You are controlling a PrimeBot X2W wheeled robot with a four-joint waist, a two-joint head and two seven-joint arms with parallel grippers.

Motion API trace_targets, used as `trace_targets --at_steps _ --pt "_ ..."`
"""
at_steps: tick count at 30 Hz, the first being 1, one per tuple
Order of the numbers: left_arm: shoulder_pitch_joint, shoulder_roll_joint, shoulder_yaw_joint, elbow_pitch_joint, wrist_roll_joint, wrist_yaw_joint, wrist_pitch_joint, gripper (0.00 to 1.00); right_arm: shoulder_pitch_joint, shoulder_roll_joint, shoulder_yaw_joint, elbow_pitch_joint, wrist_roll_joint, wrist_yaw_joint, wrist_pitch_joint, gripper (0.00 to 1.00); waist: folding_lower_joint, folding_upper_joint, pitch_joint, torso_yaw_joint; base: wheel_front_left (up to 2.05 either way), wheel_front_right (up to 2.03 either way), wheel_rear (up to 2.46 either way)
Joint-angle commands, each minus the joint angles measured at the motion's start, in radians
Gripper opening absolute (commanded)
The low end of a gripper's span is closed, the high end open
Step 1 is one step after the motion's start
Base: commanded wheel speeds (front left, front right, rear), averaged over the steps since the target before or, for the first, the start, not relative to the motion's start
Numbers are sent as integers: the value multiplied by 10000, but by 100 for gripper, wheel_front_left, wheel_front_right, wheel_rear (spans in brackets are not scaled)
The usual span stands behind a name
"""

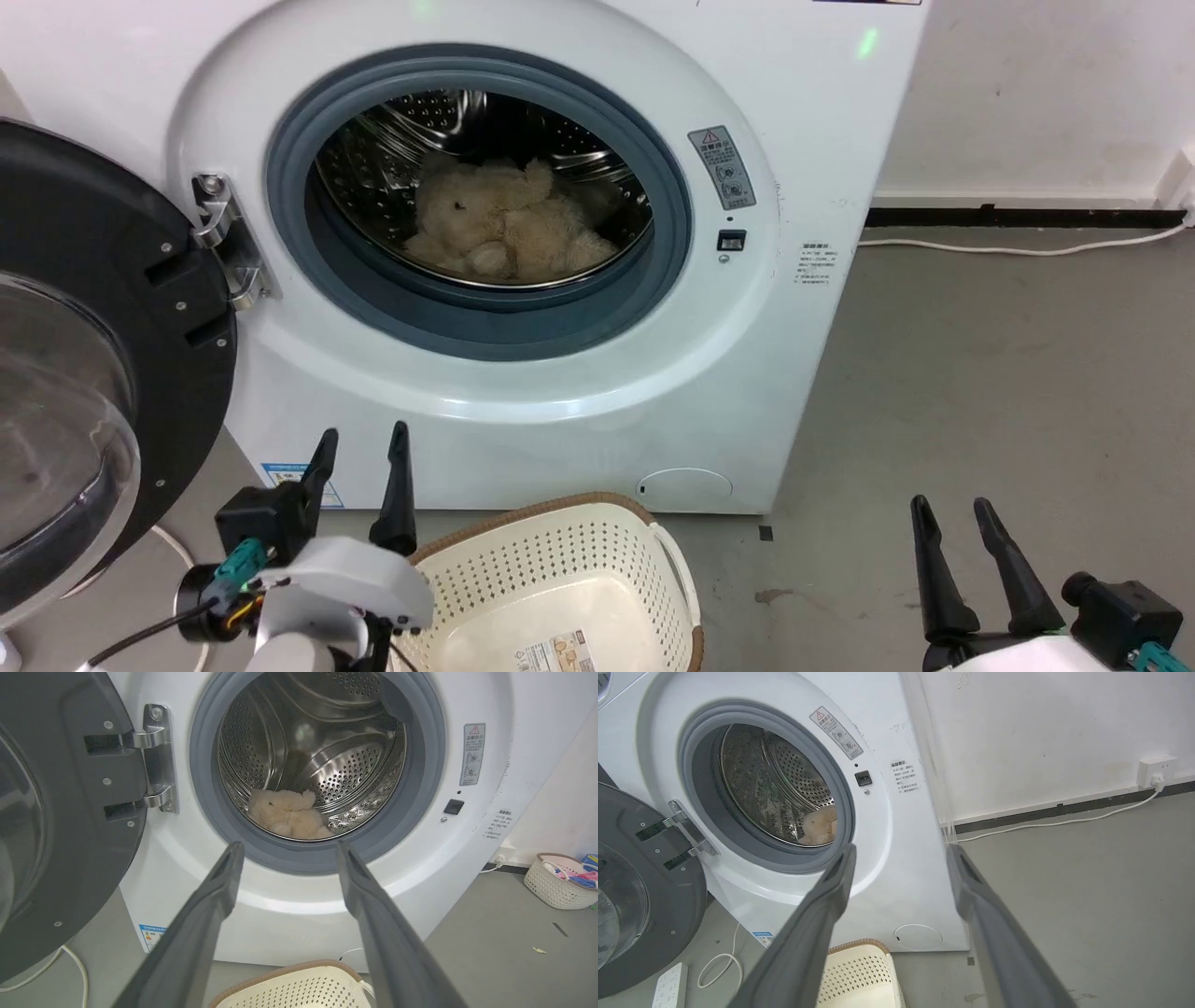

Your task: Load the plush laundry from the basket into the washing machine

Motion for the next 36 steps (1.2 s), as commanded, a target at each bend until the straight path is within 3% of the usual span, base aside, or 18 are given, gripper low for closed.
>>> trace_targets --at_steps 1,22,36 --pt "325 67 32 -291 -111 87 87 100 157 -2 -44 -55 -63 -7 21 100 1 0 -25 45 0 0 0" --pt "1681 497 -190 -1530 266 625 375 100 420 -2 5 130 -226 -7 126 100 1 0 30 212 0 0 0" --pt "1608 541 -374 -1588 280 597 172 100 410 -2 -6 306 -258 -7 202 100 1 0 3 244 0 0 0"
